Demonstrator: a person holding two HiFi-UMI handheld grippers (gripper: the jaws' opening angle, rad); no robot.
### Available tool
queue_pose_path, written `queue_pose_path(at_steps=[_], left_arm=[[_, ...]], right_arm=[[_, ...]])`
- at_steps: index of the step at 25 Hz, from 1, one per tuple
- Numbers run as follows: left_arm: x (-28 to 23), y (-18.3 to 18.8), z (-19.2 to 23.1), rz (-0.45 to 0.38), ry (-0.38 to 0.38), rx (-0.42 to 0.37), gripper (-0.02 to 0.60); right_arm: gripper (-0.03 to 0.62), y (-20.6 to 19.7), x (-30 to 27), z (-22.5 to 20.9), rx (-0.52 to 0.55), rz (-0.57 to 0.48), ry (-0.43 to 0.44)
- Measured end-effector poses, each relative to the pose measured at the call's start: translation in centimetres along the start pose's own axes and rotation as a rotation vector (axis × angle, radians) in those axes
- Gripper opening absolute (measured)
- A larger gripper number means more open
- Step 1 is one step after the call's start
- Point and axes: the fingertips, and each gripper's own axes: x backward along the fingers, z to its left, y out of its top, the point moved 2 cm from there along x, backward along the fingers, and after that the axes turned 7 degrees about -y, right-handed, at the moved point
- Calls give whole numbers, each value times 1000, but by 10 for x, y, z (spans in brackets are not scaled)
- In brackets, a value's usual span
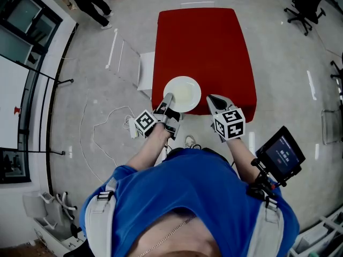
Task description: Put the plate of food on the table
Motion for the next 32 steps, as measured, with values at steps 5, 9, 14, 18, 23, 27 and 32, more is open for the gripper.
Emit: queue_pose_path(at_steps=[5, 9, 14, 18, 23, 27, 32], left_arm=[[-1, -5, -2, 15, 2, 9, 28], [-3, -5, -2, 22, 3, 14, 28], [-1, -5, 3, 18, 7, 23, 28], [-5, -8, -3, 5, -10, 33, 28], [-4, -7, -3, -7, -1, 38, 28], [-2, -5, -2, -6, 2, 25, 28], [-1, -5, 0, 0, 21, 28, 28]], right_arm=[[2, 2, 5, -2, -10, 5, -17], [2, 1, 5, -3, -19, 8, -29], [2, 0, 5, -1, -17, 17, -33], [2, 8, 8, -5, -3, 12, -35], [2, 10, 6, -6, 2, 14, -31], [2, 10, 5, -6, -6, 11, -31], [2, 7, 5, -6, -18, 15, -33]])
